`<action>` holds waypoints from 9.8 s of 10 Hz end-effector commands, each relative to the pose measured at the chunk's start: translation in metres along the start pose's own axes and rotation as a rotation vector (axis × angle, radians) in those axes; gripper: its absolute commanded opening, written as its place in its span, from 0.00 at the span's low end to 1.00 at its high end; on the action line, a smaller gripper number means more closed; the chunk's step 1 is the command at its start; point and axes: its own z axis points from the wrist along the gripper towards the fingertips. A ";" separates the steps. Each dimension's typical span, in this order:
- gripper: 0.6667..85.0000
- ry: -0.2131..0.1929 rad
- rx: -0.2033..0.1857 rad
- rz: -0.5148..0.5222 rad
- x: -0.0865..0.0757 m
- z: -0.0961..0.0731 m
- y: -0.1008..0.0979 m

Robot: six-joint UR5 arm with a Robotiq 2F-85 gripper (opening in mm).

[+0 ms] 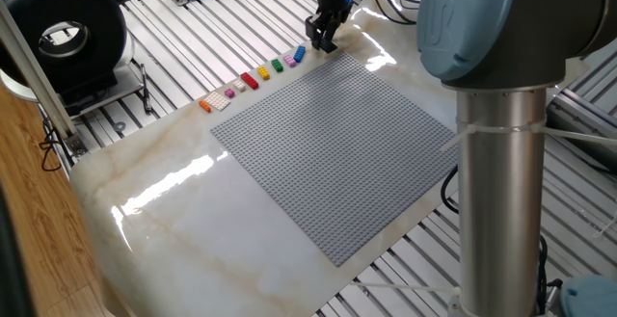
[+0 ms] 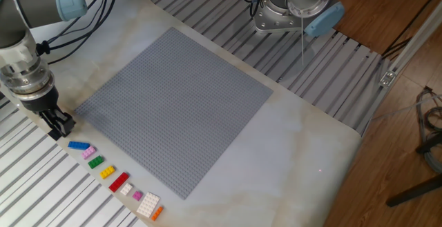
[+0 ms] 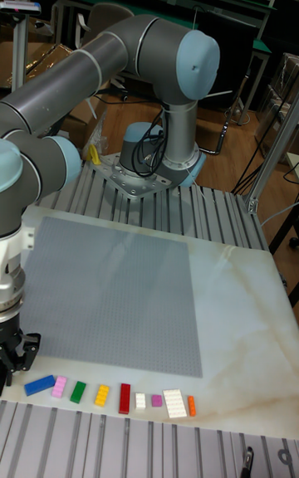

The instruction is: Stack small Lego blocks one on top of the other

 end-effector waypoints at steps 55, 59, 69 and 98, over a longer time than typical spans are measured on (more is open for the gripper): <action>0.00 0.059 0.029 0.145 0.073 -0.033 0.103; 0.00 0.065 0.042 0.149 0.087 -0.026 0.104; 0.00 0.070 0.088 0.140 0.096 -0.015 0.099; 0.37 0.086 0.018 0.012 0.097 -0.018 0.104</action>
